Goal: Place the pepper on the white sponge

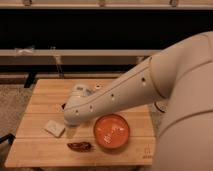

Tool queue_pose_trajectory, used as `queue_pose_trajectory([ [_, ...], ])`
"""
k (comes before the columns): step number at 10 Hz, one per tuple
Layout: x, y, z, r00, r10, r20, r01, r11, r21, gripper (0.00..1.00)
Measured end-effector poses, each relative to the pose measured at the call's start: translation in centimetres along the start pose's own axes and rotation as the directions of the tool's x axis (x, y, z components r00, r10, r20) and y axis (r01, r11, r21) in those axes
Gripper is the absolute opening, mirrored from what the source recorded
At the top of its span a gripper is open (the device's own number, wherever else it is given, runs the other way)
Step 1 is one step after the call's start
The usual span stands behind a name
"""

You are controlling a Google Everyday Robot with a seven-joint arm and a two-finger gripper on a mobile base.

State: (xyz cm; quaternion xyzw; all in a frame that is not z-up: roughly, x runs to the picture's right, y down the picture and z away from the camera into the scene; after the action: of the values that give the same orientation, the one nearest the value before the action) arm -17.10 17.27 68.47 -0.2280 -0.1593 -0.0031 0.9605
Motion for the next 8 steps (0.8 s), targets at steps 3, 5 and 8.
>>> queue_pose_trajectory([
  [3,0.8,3.5,2.8,0.99,-0.062,-0.126,0.054,0.996,-0.071,0.8],
  [5,2.2,4.7,4.0,0.981,-0.066,-0.183,0.047,0.993,-0.109,0.8],
  [8,5.2,4.9,5.9,0.97,-0.026,-0.241,-0.003,0.993,-0.119,0.8],
])
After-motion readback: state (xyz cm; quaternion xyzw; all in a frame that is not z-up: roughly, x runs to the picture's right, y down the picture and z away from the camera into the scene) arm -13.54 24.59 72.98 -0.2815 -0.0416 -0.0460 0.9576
